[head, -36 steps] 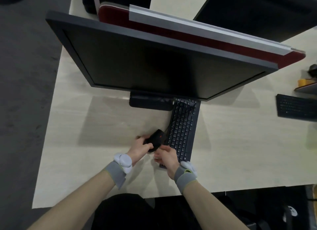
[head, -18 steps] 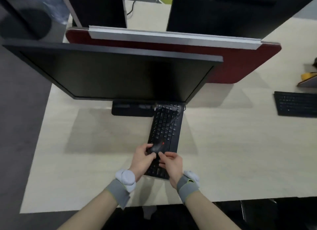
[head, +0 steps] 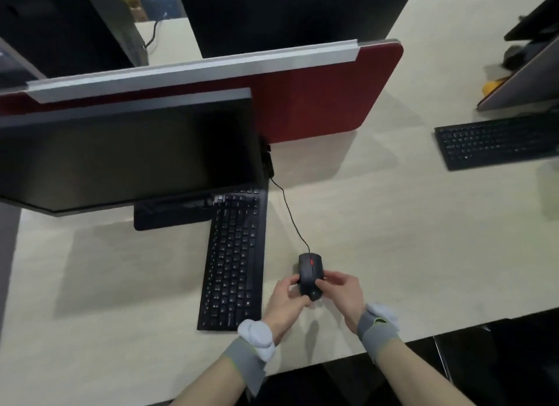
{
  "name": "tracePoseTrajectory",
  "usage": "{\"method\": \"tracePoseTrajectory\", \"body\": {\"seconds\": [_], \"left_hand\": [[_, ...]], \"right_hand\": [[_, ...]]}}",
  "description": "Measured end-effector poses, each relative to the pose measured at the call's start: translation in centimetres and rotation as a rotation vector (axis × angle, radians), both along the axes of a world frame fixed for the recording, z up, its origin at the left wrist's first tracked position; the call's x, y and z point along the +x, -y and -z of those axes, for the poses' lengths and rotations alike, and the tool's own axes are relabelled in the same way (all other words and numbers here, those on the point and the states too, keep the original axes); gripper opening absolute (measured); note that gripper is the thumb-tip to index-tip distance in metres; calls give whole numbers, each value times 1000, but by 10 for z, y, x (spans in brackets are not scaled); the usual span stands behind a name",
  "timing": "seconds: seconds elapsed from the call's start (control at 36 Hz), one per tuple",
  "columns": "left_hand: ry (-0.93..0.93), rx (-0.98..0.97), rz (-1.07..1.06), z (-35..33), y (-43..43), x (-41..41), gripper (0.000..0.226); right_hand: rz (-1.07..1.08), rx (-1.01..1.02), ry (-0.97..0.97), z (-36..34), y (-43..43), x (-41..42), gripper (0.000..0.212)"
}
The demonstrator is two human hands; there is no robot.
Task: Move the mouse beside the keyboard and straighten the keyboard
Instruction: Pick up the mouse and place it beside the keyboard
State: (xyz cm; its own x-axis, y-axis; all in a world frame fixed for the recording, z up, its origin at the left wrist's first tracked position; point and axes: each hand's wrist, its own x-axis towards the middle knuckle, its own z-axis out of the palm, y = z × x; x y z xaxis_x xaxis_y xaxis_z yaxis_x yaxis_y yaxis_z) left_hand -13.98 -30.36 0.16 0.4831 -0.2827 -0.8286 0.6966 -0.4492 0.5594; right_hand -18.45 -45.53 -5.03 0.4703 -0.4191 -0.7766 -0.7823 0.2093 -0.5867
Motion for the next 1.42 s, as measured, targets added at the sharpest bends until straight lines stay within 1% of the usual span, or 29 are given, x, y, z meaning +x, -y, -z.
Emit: {"method": "tracePoseTrajectory", "body": {"seconds": [0.06, 0.17, 0.36, 0.47, 0.58, 0.72, 1.03, 1.14, 1.19, 1.28, 1.33, 1.42], "left_hand": [[-19, -14, 4, 0, 9, -1, 72], [-12, -27, 7, 10, 29, -3, 68], [18, -44, 88, 22, 48, 2, 70], [16, -53, 70, 27, 55, 6, 59], [-5, -50, 31, 31, 58, 9, 64], [-24, -41, 20, 33, 61, 8, 67], [-35, -42, -7, 37, 68, 8, 67], [-21, -44, 11, 40, 66, 8, 65], [13, -26, 8, 41, 64, 9, 60], [136, 56, -40, 40, 56, 12, 50], [228, 122, -94, 35, 48, 18, 46], [393, 310, -99, 32, 31, 31, 44]], "right_hand": [[-14, -23, -5, 0, 10, 1, 38], [-44, -55, -5, 1, 29, 2, 37], [-60, -101, -3, 10, 54, 7, 30], [-36, -105, -2, 18, 62, 9, 28], [-19, -71, 13, 21, 67, 8, 24], [-25, -107, 17, 21, 71, 8, 19], [-12, -147, 14, 19, 74, 8, 19], [-21, -175, -9, 18, 73, 9, 23], [-19, -238, 4, 15, 70, 10, 23], [-23, -409, 30, 8, 61, 13, 20], [-25, -443, 53, 3, 51, 17, 22], [-87, -443, 109, -3, 26, 26, 22]]}}
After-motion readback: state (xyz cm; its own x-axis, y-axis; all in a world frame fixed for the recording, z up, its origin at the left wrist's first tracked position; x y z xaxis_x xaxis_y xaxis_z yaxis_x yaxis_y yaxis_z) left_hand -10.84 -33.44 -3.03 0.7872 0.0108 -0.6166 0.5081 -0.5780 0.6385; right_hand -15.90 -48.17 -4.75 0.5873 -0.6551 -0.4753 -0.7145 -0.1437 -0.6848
